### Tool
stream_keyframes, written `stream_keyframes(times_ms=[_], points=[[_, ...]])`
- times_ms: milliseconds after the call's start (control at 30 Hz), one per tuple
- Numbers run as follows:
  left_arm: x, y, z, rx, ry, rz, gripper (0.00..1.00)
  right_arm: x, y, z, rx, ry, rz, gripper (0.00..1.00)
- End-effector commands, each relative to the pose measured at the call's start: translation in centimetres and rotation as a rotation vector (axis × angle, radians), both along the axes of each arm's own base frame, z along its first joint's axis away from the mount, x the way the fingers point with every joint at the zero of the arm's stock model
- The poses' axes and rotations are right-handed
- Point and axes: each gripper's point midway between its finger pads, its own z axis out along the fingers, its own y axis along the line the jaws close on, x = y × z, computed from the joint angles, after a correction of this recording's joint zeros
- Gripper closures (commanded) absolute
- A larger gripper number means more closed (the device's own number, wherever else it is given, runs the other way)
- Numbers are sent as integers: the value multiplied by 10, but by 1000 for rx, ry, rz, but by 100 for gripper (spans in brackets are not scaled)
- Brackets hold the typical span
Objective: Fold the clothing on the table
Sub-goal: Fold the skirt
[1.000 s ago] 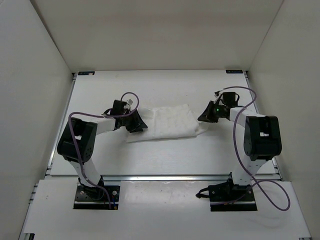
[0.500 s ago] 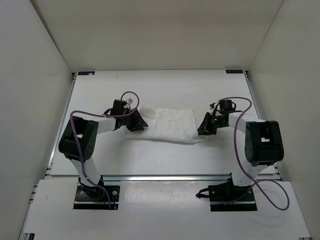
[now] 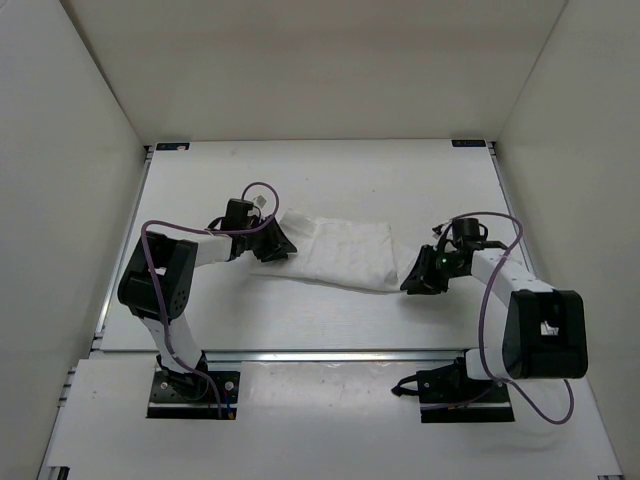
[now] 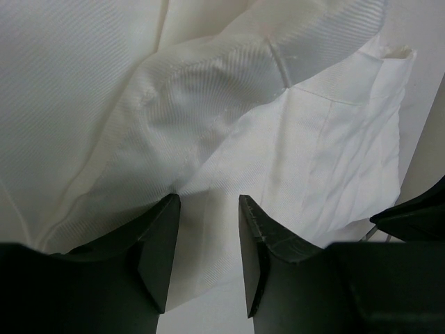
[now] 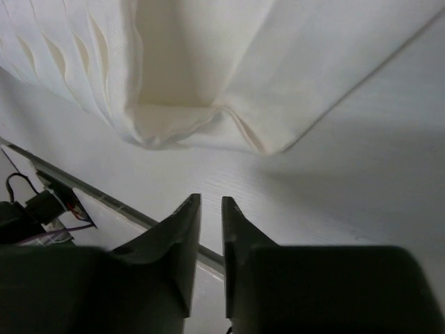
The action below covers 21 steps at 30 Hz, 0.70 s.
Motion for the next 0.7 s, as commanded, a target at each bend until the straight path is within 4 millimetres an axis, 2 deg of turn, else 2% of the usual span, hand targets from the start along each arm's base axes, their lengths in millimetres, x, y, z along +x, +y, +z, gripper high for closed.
stream_keyframes(times_ms=[0, 33, 100, 233, 367, 433, 500, 667], points=[[-8, 10, -20, 61, 34, 19, 49, 10, 4, 16, 18, -143, 30, 73], [-9, 9, -20, 58, 34, 18, 49, 12, 7, 15, 14, -170, 45, 72], [-8, 12, -20, 52, 38, 27, 49, 27, 15, 24, 8, -290, 56, 61], [-10, 10, -21, 56, 40, 15, 50, 43, 24, 40, 39, -466, 67, 52], [-11, 13, -23, 55, 47, 20, 48, 53, 27, 37, 5, -511, 90, 51], [-11, 12, -21, 52, 42, 20, 49, 51, 24, 24, 6, -466, 90, 51], [-11, 10, -23, 53, 43, 19, 49, 56, 22, 21, 15, -467, 87, 51], [-14, 5, -25, 48, 52, 3, 48, 53, 33, 6, 68, -408, 137, 54]])
